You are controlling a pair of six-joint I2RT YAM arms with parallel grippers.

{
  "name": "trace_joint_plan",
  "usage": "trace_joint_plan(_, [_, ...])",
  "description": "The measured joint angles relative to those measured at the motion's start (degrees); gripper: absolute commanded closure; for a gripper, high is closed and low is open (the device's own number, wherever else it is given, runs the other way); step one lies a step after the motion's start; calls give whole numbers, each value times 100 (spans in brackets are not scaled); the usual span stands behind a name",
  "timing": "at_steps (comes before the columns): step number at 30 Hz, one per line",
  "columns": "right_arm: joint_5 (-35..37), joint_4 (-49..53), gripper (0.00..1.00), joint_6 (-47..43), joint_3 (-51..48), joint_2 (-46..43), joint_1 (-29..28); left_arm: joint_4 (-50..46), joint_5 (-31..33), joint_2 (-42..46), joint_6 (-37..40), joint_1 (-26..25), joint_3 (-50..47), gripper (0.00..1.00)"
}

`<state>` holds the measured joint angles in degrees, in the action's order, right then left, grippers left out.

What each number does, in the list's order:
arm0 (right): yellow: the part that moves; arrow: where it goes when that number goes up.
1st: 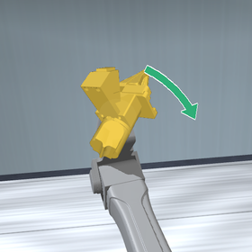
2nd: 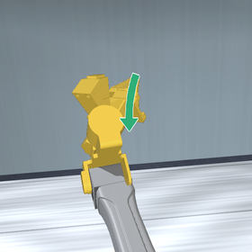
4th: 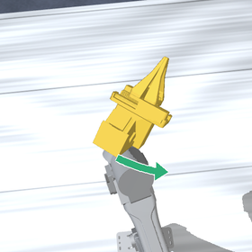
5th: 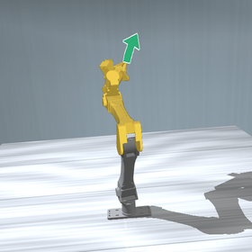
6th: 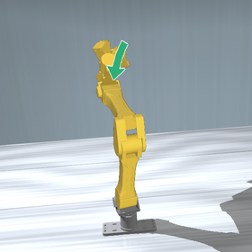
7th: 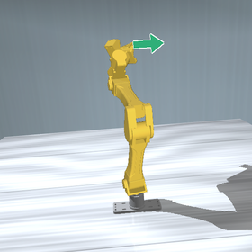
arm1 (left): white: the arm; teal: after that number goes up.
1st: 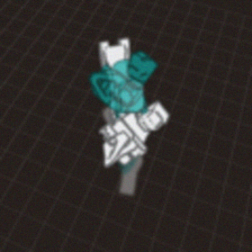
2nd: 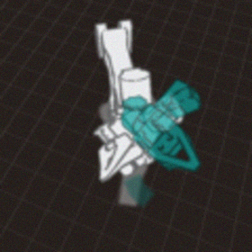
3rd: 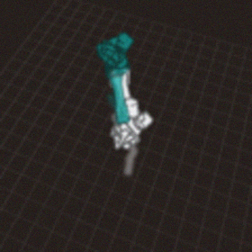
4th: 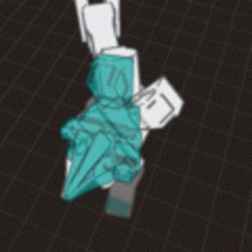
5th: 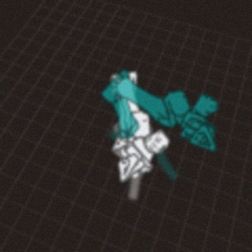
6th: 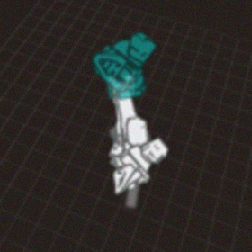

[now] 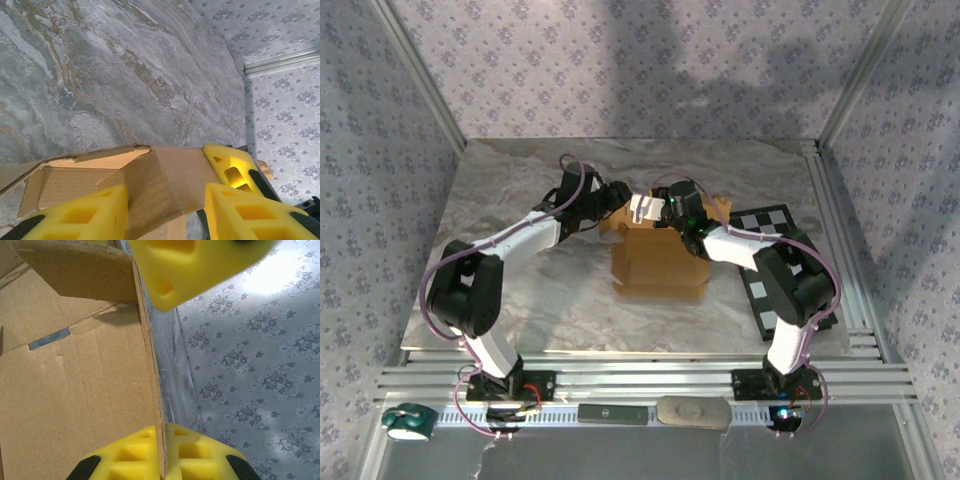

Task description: Fold the paper box

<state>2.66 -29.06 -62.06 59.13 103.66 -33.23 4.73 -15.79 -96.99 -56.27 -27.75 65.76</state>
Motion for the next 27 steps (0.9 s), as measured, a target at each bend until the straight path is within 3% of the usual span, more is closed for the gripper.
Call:
trace_joint_plan(8, [81, -138, 100, -15, -72, -2, -35, 140, -79, -105, -127, -22, 129, 70])
trace_joint_plan(16, [160, -162, 100, -17, -76, -2, -46, 57, 22, -107, -192, -37, 129, 100])
trace_joint_plan(21, [219, -162, 100, -13, -76, -2, -74, 22, 57, -107, -188, -39, 129, 100])
trace_joint_plan(25, [289, -140, 73, 55, -76, -9, -111, 22, 105, -96, -186, -44, 105, 100])
trace_joint_plan(27, [260, 2, 66, 238, -79, -28, -151, 37, 149, -94, -168, -55, 42, 100])
